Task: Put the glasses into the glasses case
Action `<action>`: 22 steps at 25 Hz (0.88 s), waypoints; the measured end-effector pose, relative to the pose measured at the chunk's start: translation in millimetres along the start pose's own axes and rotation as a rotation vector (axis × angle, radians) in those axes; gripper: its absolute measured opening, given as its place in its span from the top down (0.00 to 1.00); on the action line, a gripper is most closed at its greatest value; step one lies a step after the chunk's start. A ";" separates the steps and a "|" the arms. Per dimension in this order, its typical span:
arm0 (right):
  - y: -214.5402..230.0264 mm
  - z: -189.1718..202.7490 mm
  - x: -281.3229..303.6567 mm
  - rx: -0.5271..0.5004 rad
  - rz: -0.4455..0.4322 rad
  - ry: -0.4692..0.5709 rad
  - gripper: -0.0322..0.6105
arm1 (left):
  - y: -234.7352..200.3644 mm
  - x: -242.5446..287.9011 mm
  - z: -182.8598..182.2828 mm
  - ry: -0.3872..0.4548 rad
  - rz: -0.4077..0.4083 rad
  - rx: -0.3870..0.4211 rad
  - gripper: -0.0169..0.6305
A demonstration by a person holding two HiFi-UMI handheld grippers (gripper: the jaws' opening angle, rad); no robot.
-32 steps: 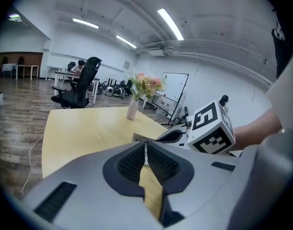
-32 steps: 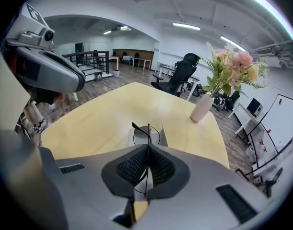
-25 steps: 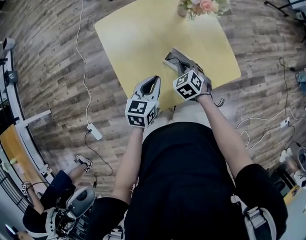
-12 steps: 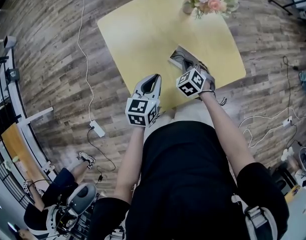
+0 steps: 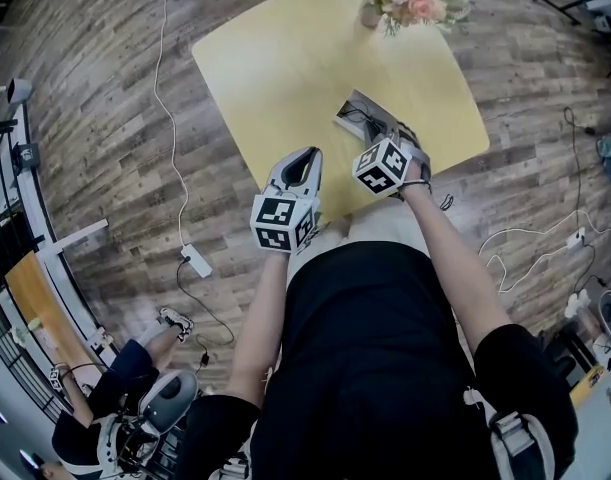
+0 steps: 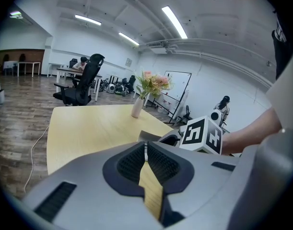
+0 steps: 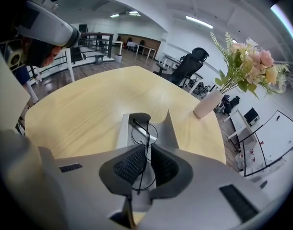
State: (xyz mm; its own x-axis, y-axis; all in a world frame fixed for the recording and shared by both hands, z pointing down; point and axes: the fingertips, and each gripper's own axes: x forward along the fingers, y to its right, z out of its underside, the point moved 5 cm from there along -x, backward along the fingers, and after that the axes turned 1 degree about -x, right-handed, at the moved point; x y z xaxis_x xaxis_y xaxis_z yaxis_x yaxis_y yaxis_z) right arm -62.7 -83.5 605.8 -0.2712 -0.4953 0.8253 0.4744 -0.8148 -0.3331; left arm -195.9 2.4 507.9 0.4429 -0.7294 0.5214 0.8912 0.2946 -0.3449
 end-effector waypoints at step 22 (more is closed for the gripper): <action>52.9 8.8 -66.7 0.113 0.122 0.126 0.86 | 37.2 6.4 -10.2 0.023 0.030 0.053 0.92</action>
State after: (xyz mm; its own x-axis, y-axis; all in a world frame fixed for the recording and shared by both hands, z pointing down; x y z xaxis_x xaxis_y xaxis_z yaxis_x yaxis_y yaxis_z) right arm -12.1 -91.0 537.1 -0.3055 -0.6279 0.7158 0.5991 -0.7111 -0.3680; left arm -160.9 2.4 490.5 0.4673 -0.7338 0.4931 0.8819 0.3478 -0.3182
